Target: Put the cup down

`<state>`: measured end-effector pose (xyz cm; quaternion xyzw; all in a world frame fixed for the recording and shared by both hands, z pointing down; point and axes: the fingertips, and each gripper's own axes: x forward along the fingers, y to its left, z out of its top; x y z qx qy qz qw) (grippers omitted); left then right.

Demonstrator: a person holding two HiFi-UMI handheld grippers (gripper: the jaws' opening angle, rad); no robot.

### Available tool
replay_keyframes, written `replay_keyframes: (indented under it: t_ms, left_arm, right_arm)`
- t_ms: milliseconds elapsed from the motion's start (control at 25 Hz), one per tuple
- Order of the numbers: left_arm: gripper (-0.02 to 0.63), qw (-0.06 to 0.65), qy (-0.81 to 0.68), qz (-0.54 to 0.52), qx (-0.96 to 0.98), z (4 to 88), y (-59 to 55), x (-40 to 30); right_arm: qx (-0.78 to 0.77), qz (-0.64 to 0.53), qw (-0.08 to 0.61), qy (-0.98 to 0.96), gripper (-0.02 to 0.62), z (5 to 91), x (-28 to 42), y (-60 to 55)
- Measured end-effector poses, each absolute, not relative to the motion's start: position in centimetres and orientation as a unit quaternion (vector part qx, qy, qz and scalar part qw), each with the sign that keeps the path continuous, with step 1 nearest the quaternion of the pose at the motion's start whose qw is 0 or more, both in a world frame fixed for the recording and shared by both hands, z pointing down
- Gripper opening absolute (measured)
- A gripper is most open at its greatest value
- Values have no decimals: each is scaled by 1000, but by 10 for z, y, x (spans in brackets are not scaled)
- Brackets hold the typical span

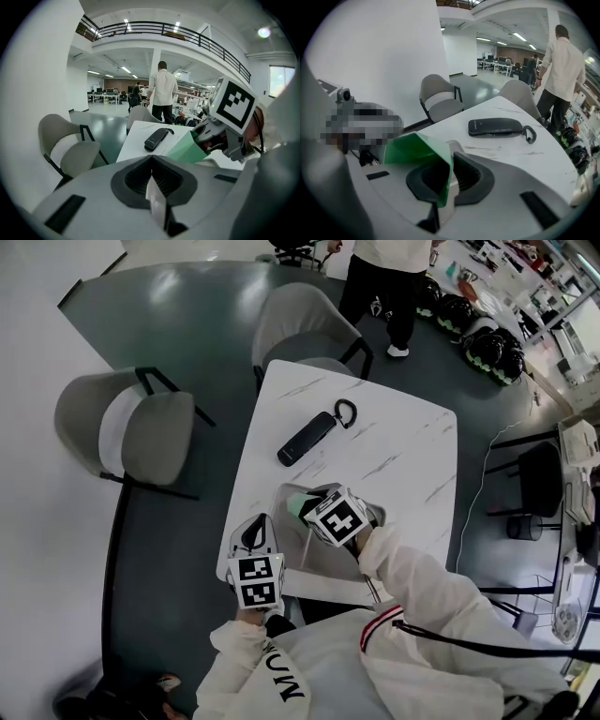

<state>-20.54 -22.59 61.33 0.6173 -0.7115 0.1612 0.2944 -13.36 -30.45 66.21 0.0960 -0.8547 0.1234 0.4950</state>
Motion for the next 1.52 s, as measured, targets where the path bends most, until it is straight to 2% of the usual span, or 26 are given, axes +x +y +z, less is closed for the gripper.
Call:
replay_keyframes:
  t_ms: [1360, 1520]
  left_arm:
    - [11, 328, -720, 138, 596, 638, -209, -209]
    - [11, 330, -721, 137, 594, 640, -206, -210]
  right_arm:
    - [-7, 54, 648, -760, 20, 723, -142, -296]
    - [-23, 54, 640, -766, 20, 730, -152, -292]
